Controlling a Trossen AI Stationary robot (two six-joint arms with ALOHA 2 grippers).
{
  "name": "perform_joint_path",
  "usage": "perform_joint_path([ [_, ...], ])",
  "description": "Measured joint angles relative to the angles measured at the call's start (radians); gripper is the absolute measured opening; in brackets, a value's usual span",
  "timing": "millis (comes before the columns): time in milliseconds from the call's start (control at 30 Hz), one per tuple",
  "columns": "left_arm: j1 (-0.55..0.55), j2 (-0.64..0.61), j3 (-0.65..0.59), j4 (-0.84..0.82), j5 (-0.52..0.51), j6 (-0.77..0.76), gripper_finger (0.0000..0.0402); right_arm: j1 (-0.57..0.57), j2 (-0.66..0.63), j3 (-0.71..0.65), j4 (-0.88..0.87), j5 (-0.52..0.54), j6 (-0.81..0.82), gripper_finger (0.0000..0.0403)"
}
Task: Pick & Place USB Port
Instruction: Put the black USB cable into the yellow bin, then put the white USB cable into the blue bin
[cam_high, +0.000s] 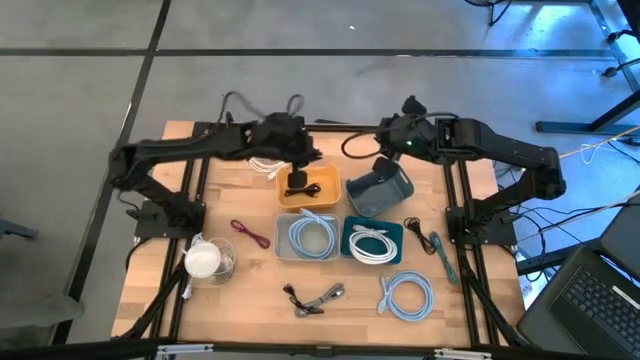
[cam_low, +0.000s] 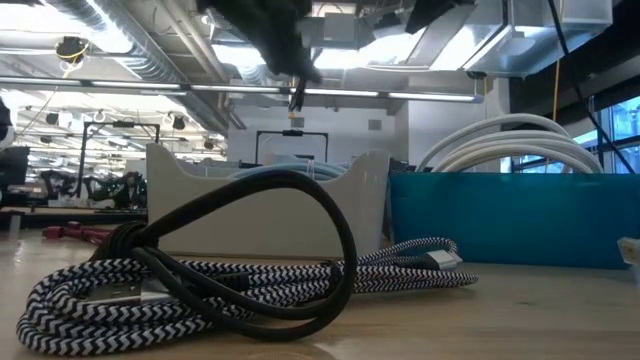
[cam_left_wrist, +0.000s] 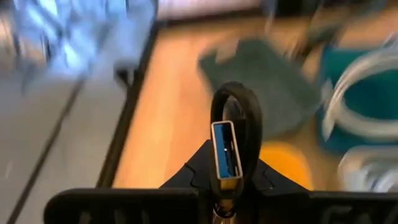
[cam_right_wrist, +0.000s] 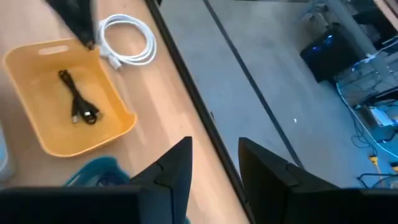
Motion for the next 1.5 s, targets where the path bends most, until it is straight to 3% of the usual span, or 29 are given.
perform_joint_path([
  [100,0.026,0.118,0.155,-0.247,-0.031,-0.021,0.002,-0.009,0.003,0.0,0.007,0.0,0.001,0.0133],
  [267,0.033,0.319,0.293,-0.471,-0.038,-0.017,0.002,-0.011,0.003,0.0,0.005,-0.003,0.012,0.0133],
  [500,0.017,0.479,0.314,-0.521,-0.029,-0.019,0.002,-0.012,0.003,0.0,-0.036,-0.003,0.03,0.0133],
  [867,-0.004,0.602,0.314,-0.525,0.021,-0.026,0.002,-0.012,0.003,0.0,-0.051,-0.003,0.03,0.0133],
  [933,-0.007,0.609,0.314,-0.522,0.021,-0.026,0.0034,-0.012,0.003,0.0,-0.058,-0.003,0.047,0.0133],
  [1267,-0.009,0.599,0.314,-0.56,0.016,-0.034,0.0178,-0.012,0.003,0.0,-0.088,-0.003,0.075,0.0133],
  [1500,-0.009,0.521,0.314,-0.644,-0.004,-0.072,0.021,-0.012,0.003,0.0,-0.088,-0.003,0.075,0.0133],
])
